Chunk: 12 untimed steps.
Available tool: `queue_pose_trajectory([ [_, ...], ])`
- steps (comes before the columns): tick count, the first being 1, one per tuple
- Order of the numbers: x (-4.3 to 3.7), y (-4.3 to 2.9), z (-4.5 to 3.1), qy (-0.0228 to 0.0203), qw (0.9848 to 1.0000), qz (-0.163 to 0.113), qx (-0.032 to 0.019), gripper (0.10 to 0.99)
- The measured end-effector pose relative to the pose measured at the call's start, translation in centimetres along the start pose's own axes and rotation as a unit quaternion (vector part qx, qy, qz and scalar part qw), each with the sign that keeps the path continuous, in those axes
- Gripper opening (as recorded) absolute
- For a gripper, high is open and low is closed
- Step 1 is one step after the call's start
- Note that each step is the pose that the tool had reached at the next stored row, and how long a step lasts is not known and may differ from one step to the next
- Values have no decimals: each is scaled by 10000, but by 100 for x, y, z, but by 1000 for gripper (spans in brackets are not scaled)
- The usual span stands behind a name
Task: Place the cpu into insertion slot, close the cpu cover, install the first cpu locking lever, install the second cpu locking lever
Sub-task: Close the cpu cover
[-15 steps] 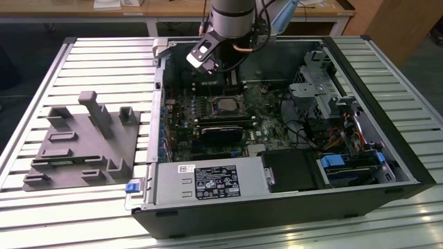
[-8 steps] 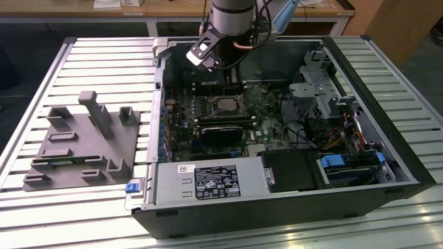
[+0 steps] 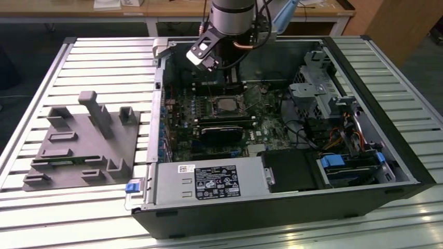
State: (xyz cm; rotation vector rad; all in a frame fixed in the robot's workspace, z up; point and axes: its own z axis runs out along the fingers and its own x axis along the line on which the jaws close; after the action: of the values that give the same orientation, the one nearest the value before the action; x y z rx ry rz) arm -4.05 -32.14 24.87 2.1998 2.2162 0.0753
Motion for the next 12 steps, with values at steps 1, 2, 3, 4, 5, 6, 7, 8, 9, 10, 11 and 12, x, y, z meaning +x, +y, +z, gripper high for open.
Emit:
queue_pose_trajectory([
  [1,0,0,-5,-2,10000,0,2,106],
  [2,0,0,-8,0,10000,0,1,106],
  [3,0,0,-12,2,10000,0,0,106],
  [4,0,1,-22,2,10000,0,0,106],
  [5,1,1,-35,2,10000,0,0,106],
  [6,1,2,-46,2,10000,0,0,106],
  [7,1,3,-60,2,10000,0,0,106],
  [8,1,3,-73,2,10000,0,0,106],
  [9,2,4,-87,2,10000,0,0,106],
  [10,2,4,-98,2,10000,0,0,106],
  [11,2,5,-108,2,10000,0,0,106],
  [12,3,6,-118,2,10000,0,0,106],
])
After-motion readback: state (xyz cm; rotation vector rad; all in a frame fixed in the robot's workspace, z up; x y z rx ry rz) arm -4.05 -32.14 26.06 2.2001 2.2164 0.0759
